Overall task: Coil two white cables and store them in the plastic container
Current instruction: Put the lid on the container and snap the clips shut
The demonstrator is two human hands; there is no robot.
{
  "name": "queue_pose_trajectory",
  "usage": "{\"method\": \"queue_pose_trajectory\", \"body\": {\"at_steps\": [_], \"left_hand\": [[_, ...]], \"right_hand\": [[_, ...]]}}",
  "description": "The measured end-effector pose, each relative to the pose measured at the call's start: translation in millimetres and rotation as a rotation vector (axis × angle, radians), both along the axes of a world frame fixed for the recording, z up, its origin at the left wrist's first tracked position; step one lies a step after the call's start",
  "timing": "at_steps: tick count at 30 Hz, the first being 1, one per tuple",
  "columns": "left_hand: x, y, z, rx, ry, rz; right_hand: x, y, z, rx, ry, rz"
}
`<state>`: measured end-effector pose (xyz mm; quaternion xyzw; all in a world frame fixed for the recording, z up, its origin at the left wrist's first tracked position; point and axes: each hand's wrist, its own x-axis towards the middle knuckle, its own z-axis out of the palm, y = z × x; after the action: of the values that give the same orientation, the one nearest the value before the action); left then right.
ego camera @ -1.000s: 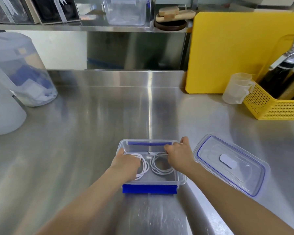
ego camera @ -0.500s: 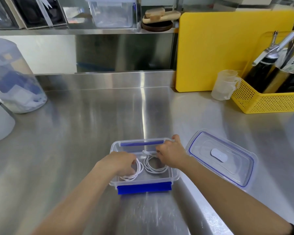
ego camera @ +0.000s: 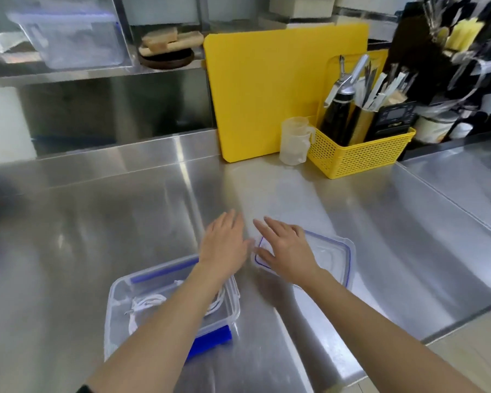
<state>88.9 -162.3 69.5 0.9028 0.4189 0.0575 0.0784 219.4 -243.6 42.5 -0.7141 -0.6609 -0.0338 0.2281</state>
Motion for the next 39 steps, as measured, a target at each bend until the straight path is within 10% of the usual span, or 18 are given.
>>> {"method": "queue_pose_trajectory", "body": {"at_steps": [8,14,25,33,39], "left_hand": [[60,-19,-44,-0.314,0.273,0.143],[83,-22,-50,-0.538,0.136,0.331],[58,24,32,-1.525,-1.224,0.755],[-28,37,58,-1.429,-1.420,0.455],[-98,34,46,-0.887,-1.161,0.463]], "right_hand": [[71,-55,-45,-0.362,0.116,-0.566],[75,-63,-45,-0.434,0.595,-0.711],[88,-27,52,0.448,2.044,-0.623],[52,-9,68,0.023,2.116,-0.065],[-6,7,56,-0.210,1.556,0.108]]}}
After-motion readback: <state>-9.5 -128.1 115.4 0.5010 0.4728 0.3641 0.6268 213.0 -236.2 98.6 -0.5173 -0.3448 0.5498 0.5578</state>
